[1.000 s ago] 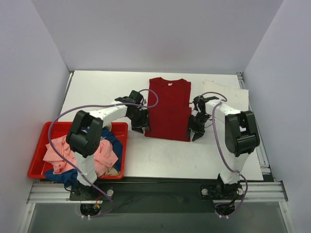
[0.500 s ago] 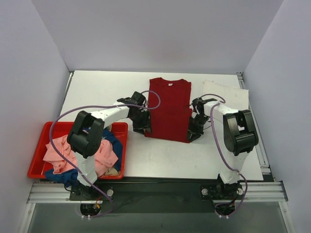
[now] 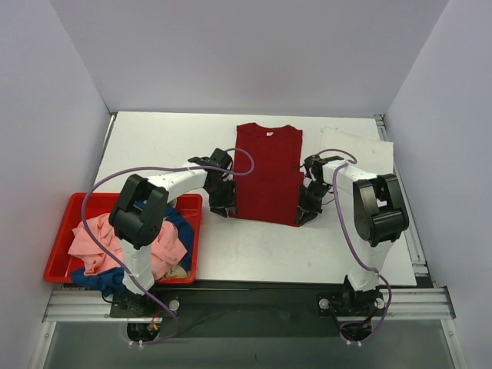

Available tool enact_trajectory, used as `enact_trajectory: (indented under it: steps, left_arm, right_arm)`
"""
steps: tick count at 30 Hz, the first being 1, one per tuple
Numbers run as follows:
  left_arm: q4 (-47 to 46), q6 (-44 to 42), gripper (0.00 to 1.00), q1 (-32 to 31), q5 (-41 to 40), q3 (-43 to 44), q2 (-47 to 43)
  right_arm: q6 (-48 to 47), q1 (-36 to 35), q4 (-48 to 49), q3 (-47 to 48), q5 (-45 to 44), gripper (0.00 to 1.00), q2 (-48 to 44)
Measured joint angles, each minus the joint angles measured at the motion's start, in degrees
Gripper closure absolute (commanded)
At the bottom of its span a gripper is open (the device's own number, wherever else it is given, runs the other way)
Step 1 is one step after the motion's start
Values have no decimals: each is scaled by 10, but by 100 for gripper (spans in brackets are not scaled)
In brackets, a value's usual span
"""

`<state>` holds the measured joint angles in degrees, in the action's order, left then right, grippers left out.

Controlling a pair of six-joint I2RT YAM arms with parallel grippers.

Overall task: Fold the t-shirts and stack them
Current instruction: Grab one side of the 2/3 rectangular tshirt with both arms

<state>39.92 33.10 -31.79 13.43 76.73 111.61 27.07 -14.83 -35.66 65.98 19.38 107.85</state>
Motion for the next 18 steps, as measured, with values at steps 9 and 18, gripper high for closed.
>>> enact_trajectory:
  steps: [9,18]
  left_arm:
    - [0,4,64,-2,-5,0,10]
    - [-11,0,100,-4,8,0,17]
  right_arm:
    - [1,0,1,-2,2,86,0]
    - [2,-3,0,-3,8,100,0]
